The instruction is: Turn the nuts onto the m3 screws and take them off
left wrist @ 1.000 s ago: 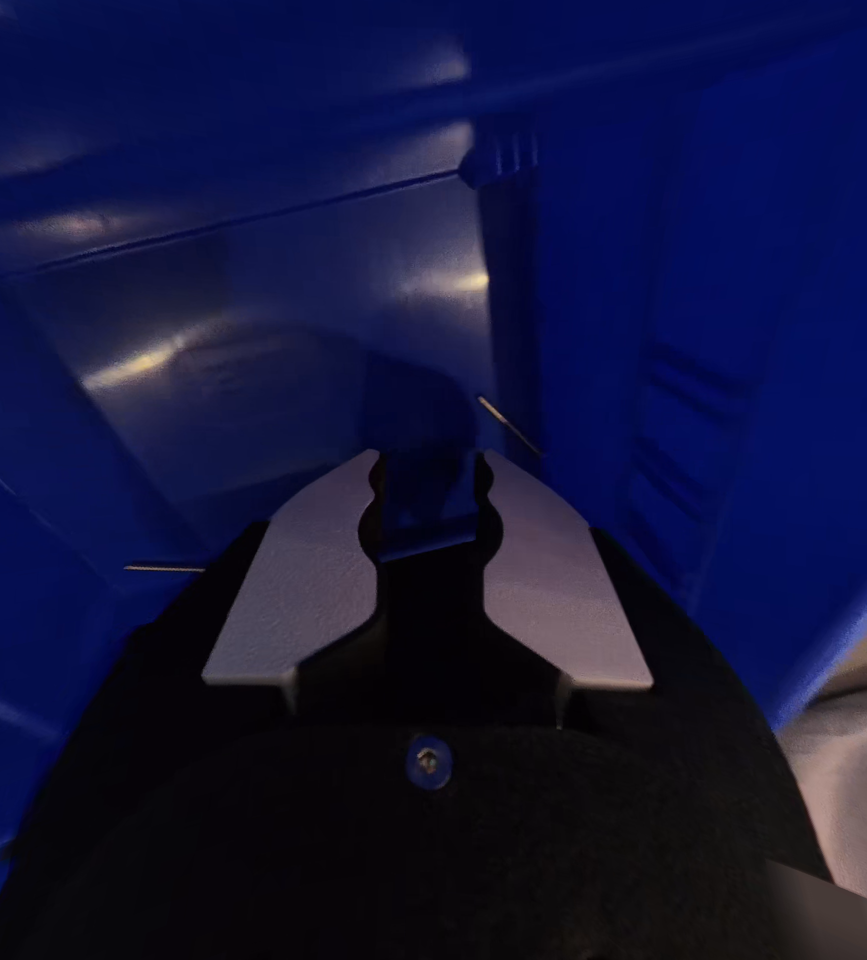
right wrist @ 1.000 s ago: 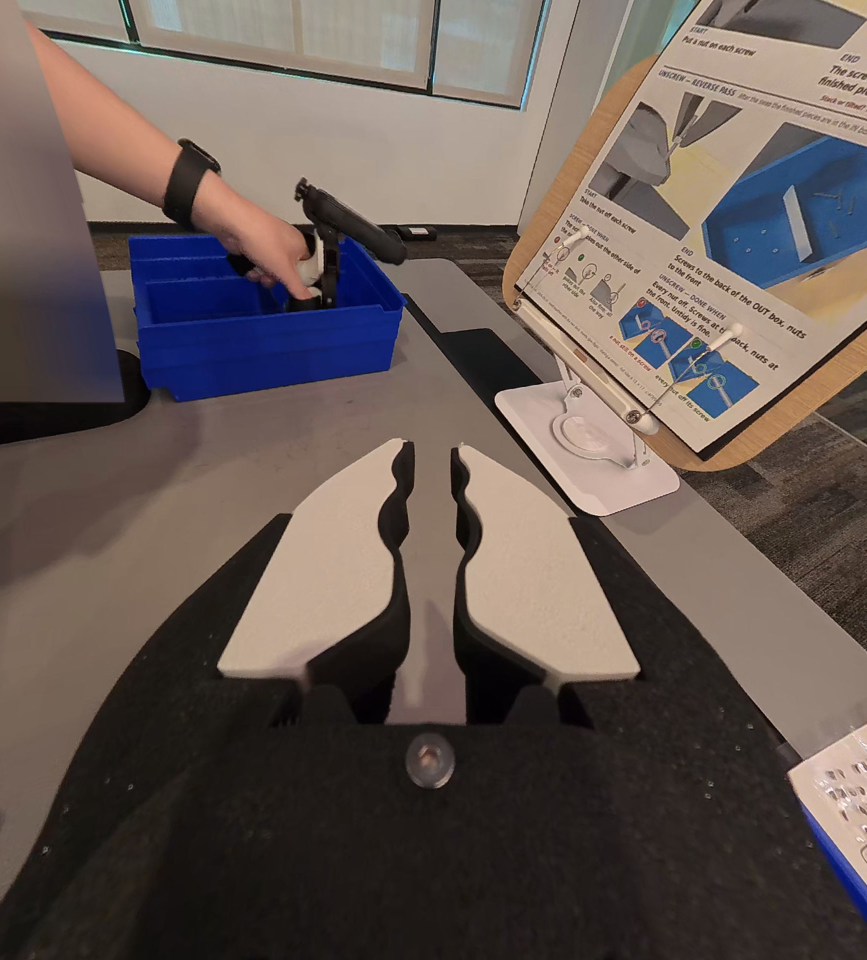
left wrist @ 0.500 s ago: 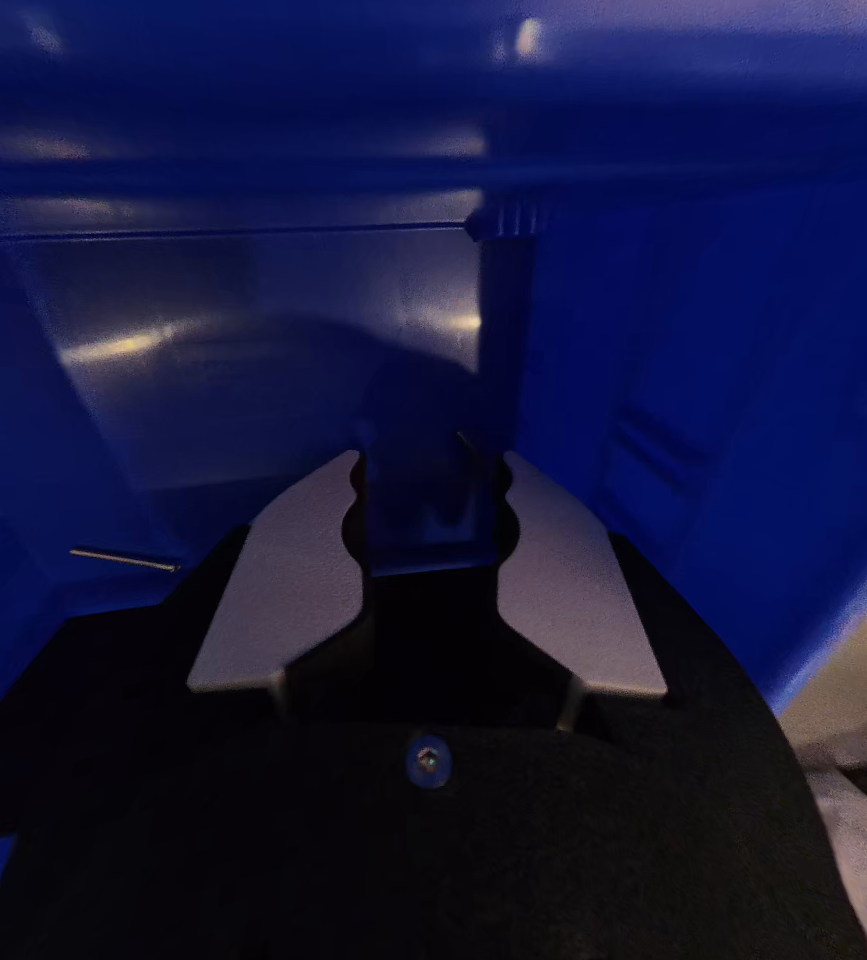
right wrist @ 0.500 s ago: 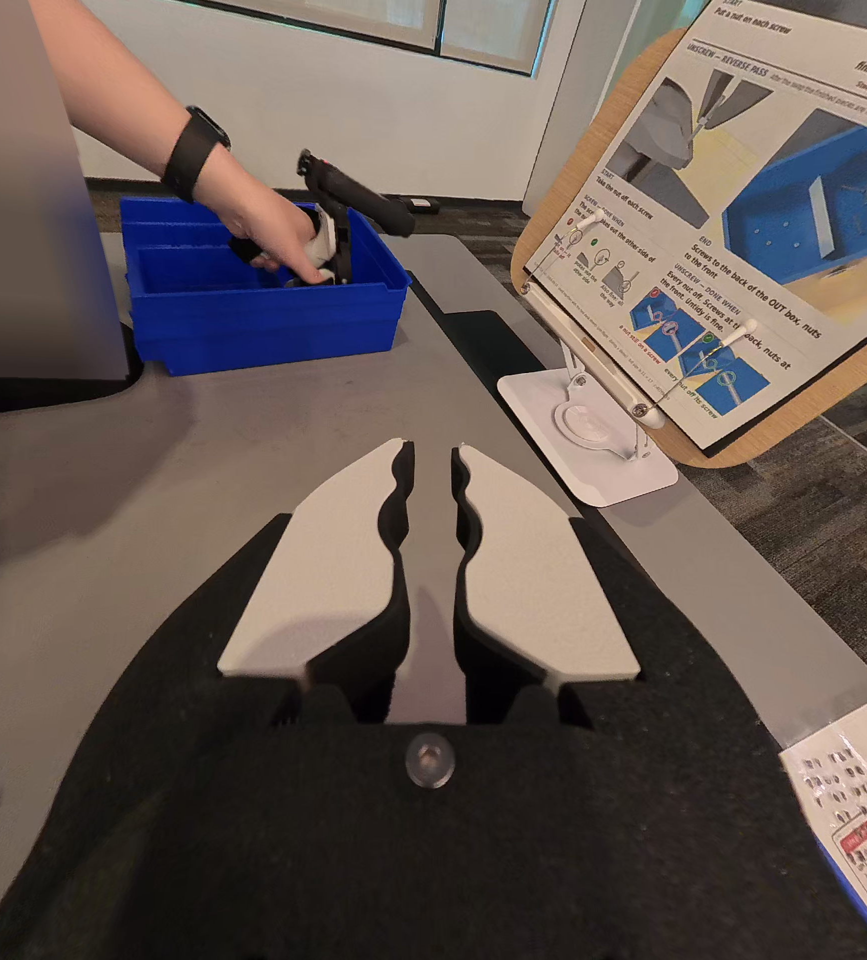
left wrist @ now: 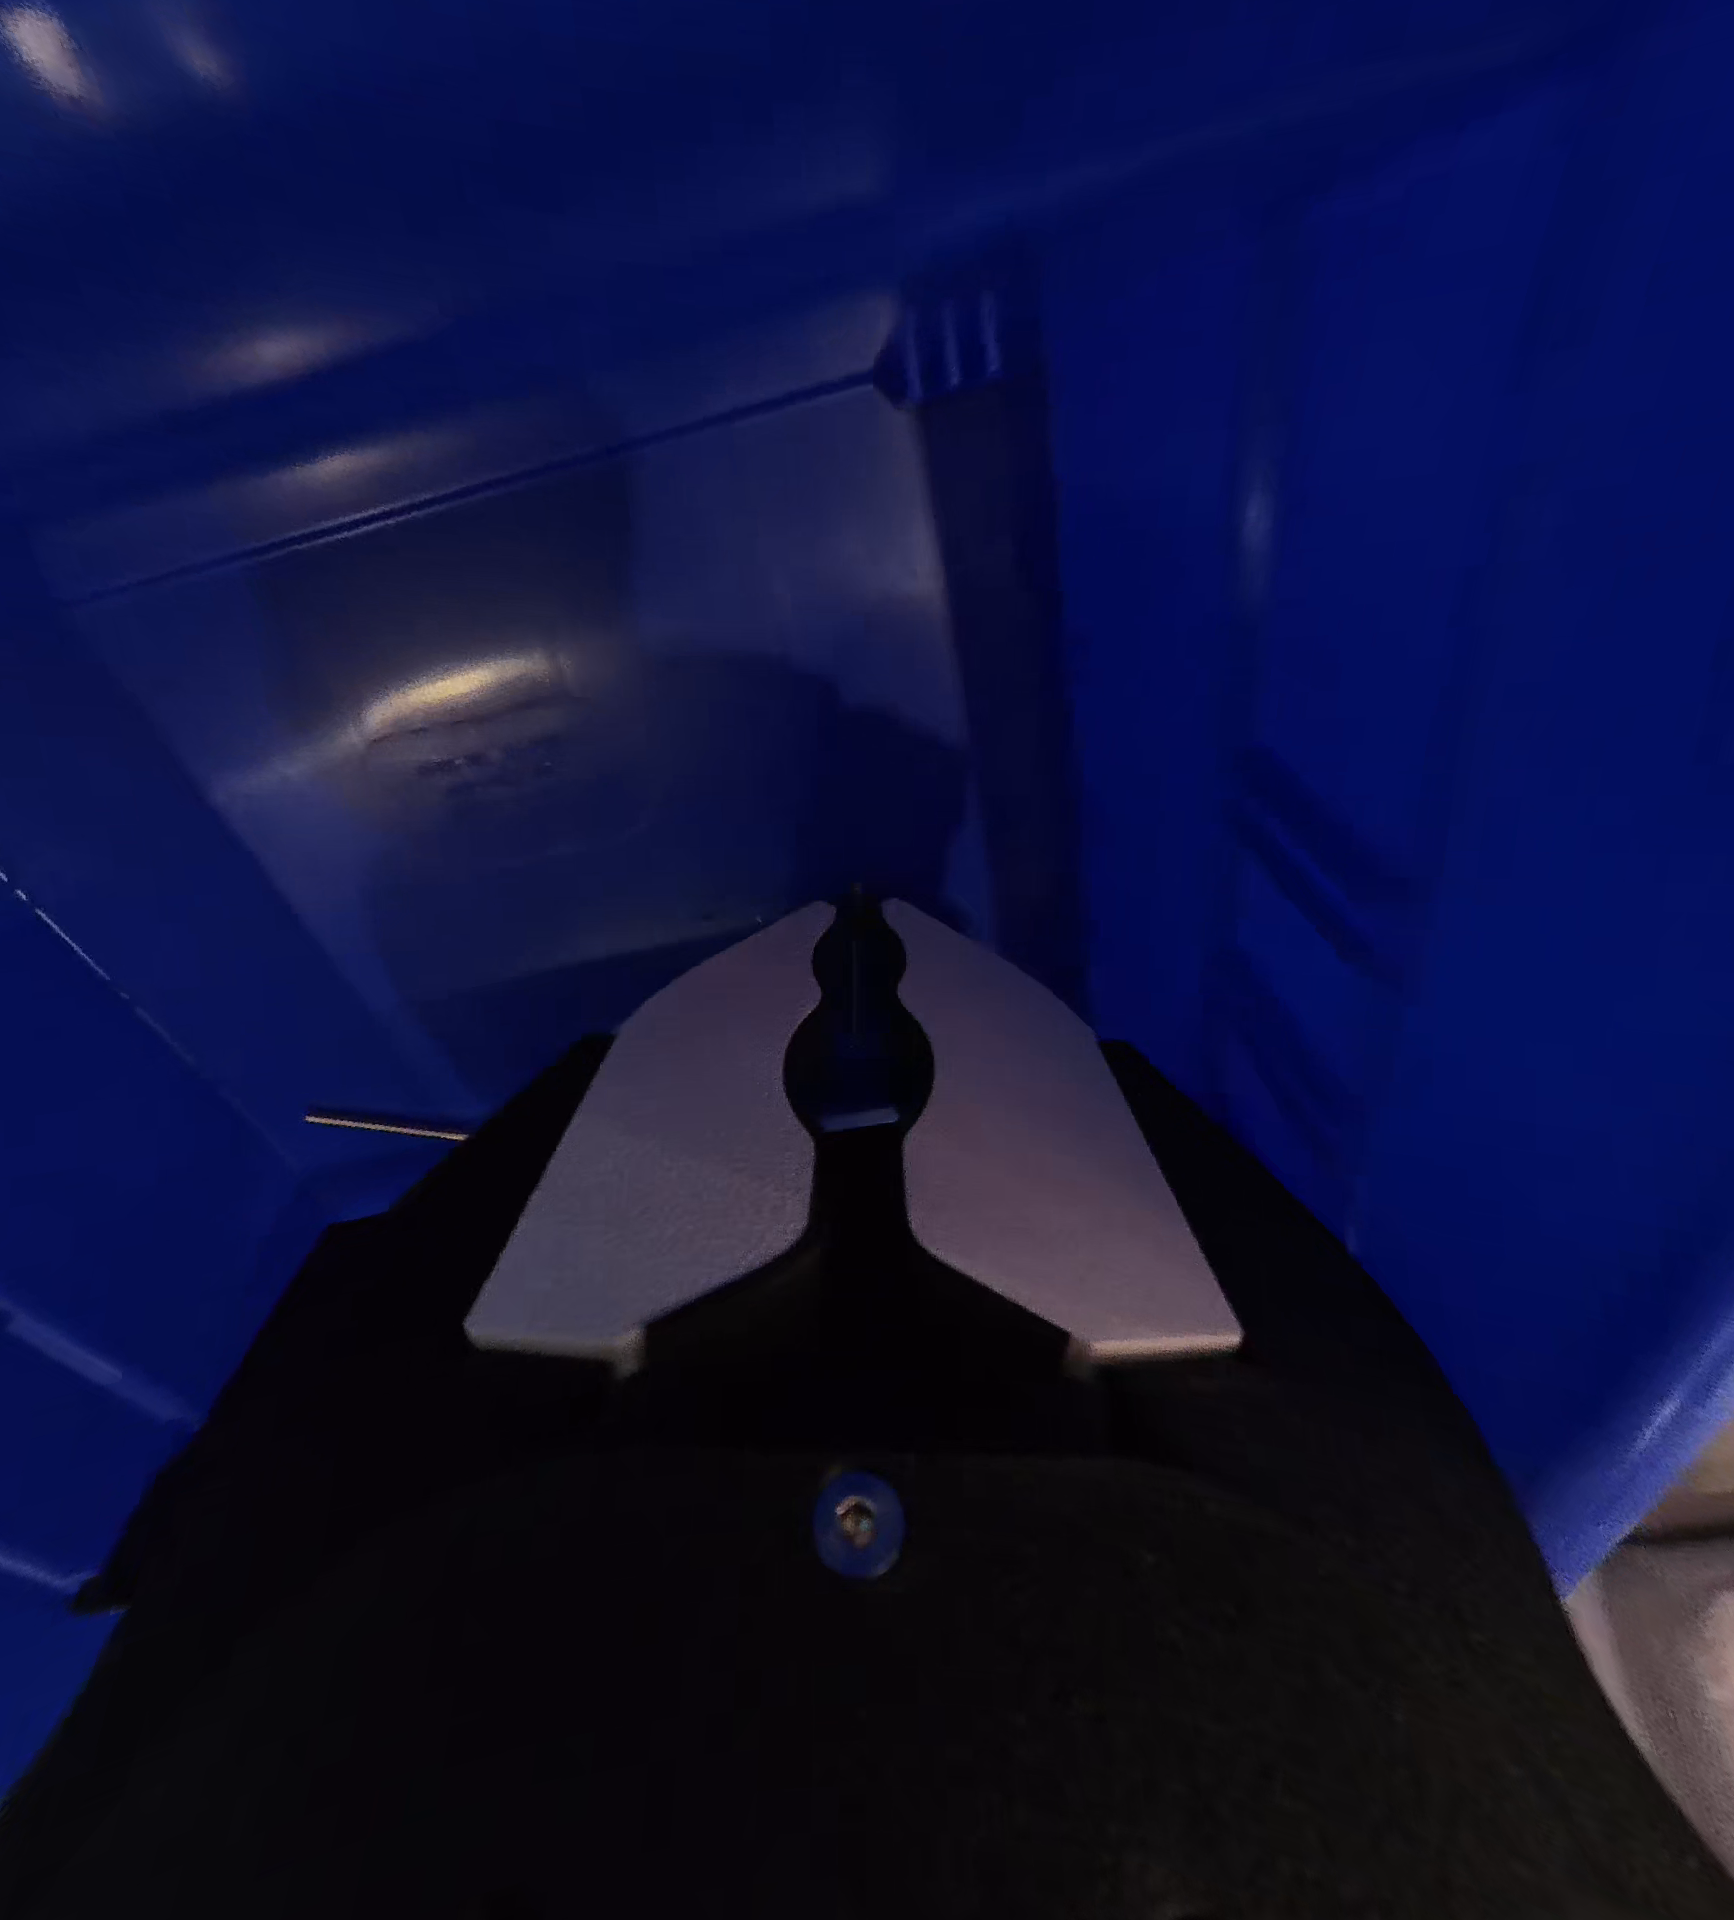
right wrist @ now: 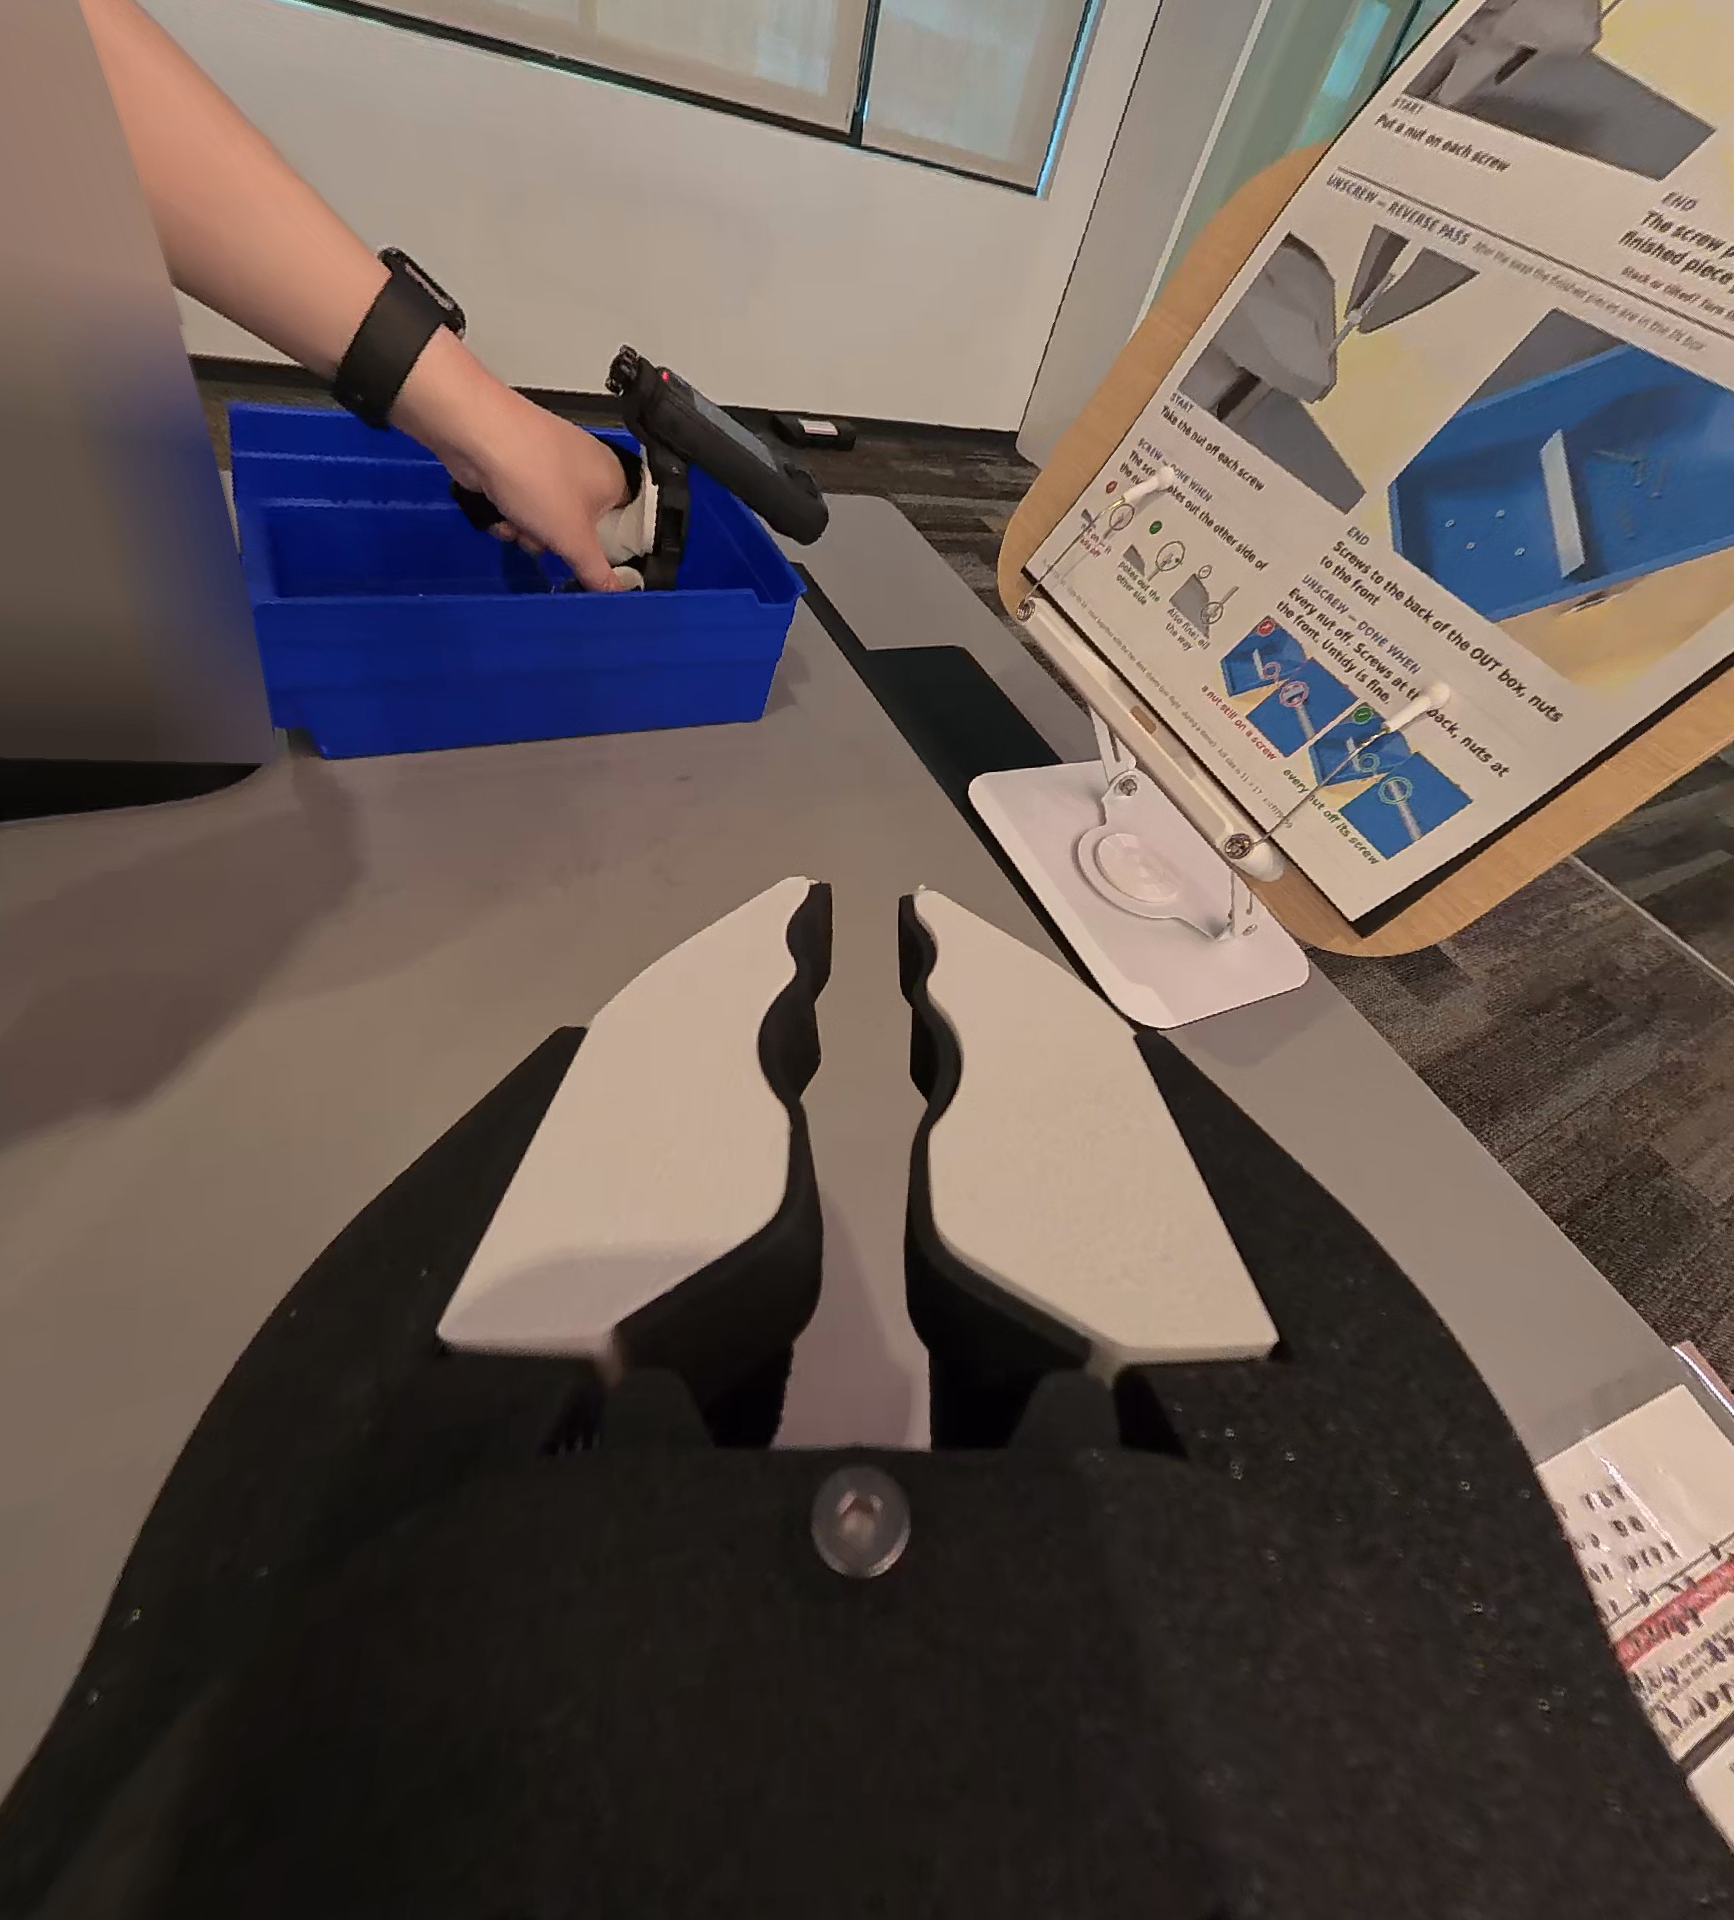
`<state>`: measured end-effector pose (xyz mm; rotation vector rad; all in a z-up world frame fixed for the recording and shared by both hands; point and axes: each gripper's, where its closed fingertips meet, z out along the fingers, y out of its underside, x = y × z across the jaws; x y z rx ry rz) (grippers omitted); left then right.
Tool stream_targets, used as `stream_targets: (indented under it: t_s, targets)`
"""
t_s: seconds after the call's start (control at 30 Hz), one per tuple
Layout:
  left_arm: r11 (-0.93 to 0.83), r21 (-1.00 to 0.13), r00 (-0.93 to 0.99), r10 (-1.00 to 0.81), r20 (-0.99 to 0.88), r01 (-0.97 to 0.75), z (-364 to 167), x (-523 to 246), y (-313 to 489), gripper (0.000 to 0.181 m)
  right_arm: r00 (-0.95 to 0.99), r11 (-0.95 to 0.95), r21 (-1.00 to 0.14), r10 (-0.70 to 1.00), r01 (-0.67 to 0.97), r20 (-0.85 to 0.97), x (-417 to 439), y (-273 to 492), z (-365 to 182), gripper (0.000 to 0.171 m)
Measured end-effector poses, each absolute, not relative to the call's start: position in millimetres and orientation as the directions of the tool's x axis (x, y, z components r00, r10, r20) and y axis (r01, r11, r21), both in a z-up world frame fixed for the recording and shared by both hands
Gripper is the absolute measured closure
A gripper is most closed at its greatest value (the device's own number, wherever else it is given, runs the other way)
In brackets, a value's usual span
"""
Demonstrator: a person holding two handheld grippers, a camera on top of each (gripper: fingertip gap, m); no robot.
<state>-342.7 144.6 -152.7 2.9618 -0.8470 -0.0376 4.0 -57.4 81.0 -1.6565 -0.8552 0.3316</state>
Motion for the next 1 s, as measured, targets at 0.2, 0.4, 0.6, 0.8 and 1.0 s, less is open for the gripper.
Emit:
stream_targets:
  t_s: [0.2, 0.4, 0.6, 0.8, 1.0]
  targets:
    - [-0.79, 0.082, 0.789, -0.612, -0.05, -0.607, -152, -349, 149, 0.178, 0.691, -0.05, -0.933, 0.687, 0.355, 0.226, 5, -57, 80, 0.16]
    - [-0.781, 0.026, 0.781, -0.624, -0.037, -0.623, -144, -360, 162, 0.178, 0.696, -0.052, -0.936, 0.683, 0.347, 0.22, 9, -56, 81, 0.16]
    - [-0.748, -0.084, 0.75, -0.662, 0.012, -0.659, -108, -353, 170, 0.179, 0.696, -0.058, -0.937, 0.685, 0.345, 0.215, 12, -57, 80, 0.16]
    - [-0.677, -0.251, 0.685, -0.725, 0.07, -0.692, -26, -310, 156, 0.179, 0.701, -0.031, -0.94, 0.675, 0.339, 0.231, 18, -65, 92, 0.16]
    - [-0.451, -0.331, 0.418, -0.892, 0.17, -0.828, 1, -208, 64, 0.179, 0.692, -0.007, -0.94, 0.679, 0.34, 0.245, 16, -75, 102, 0.16]
